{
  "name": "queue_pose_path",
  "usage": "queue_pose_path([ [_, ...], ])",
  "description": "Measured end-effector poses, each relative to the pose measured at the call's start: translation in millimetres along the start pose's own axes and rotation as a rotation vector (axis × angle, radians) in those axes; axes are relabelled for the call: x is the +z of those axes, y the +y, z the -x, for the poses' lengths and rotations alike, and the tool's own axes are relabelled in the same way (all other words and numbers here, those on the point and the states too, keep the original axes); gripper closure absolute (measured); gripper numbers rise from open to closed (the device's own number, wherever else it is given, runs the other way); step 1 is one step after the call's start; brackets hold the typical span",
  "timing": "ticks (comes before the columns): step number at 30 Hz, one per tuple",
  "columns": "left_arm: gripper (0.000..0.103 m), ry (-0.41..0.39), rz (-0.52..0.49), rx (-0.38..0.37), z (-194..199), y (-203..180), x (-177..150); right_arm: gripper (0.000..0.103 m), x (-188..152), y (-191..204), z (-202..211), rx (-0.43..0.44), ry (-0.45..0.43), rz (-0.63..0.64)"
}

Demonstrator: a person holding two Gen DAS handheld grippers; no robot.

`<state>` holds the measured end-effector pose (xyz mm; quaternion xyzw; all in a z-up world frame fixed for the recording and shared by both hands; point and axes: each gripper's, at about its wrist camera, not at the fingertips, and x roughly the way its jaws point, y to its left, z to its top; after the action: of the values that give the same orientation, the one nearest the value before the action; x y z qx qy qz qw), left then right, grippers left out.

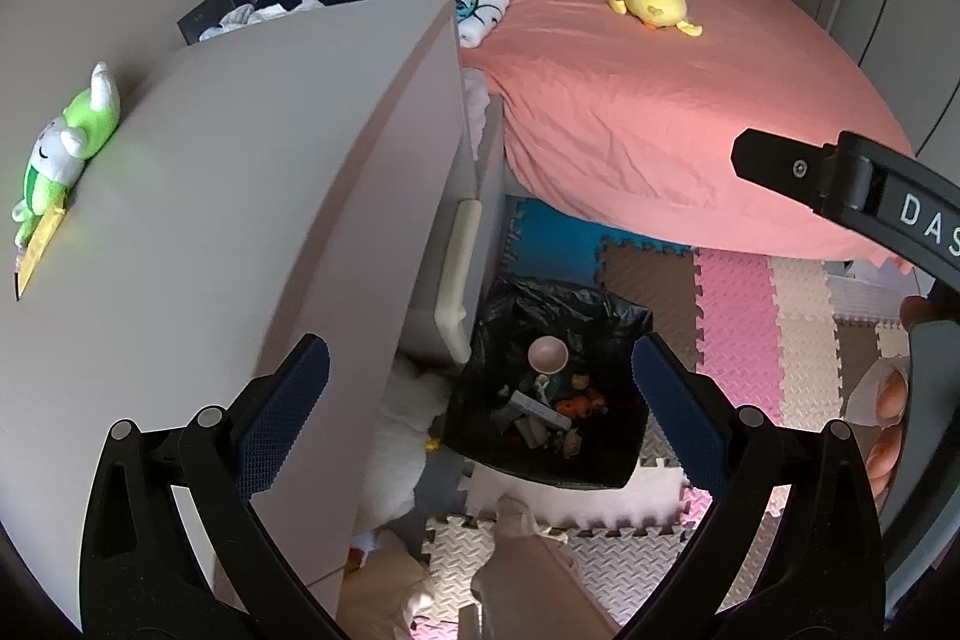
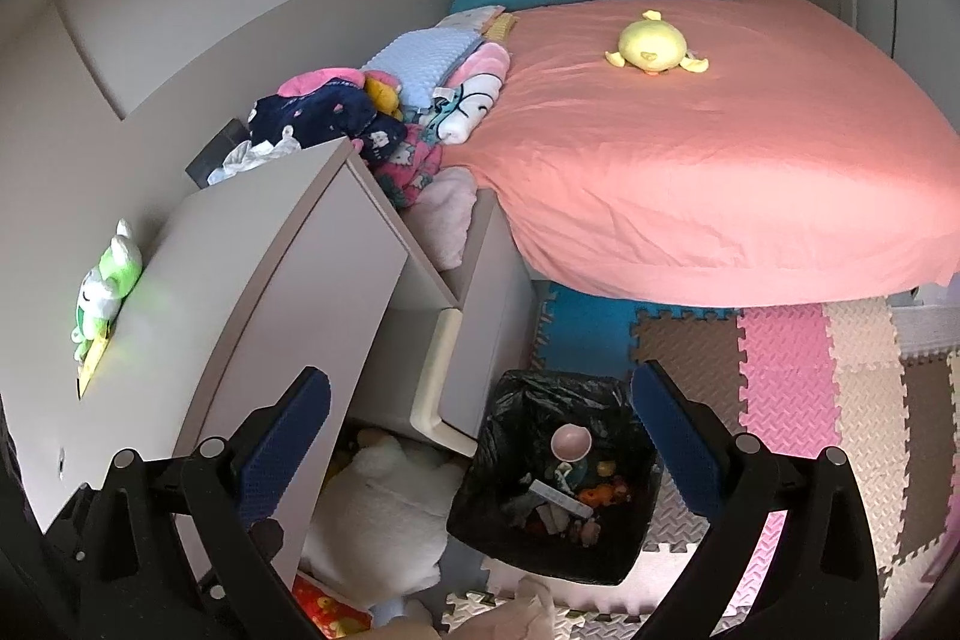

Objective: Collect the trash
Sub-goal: 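Grasp the purple flower clip with the left tool while the right tool grasps the green bunny plush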

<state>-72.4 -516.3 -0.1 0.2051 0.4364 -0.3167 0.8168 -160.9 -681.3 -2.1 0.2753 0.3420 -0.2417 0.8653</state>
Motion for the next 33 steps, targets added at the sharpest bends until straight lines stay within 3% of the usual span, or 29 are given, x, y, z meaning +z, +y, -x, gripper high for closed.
queue_pose_path([
  [14, 0.005, -0.048, 0.079, 0.026, 24, 76, -1, 0.003, 5, 76, -9, 0.063, -0.001, 0.102],
  [27, 0.005, -0.057, 0.198, 0.091, 39, 182, -12, 0.003, 8, 188, -26, 0.189, -0.019, 0.186],
  [33, 0.005, -0.060, 0.282, 0.124, 45, 240, -24, 0.003, 0, 245, -41, 0.228, 0.023, 0.249],
])
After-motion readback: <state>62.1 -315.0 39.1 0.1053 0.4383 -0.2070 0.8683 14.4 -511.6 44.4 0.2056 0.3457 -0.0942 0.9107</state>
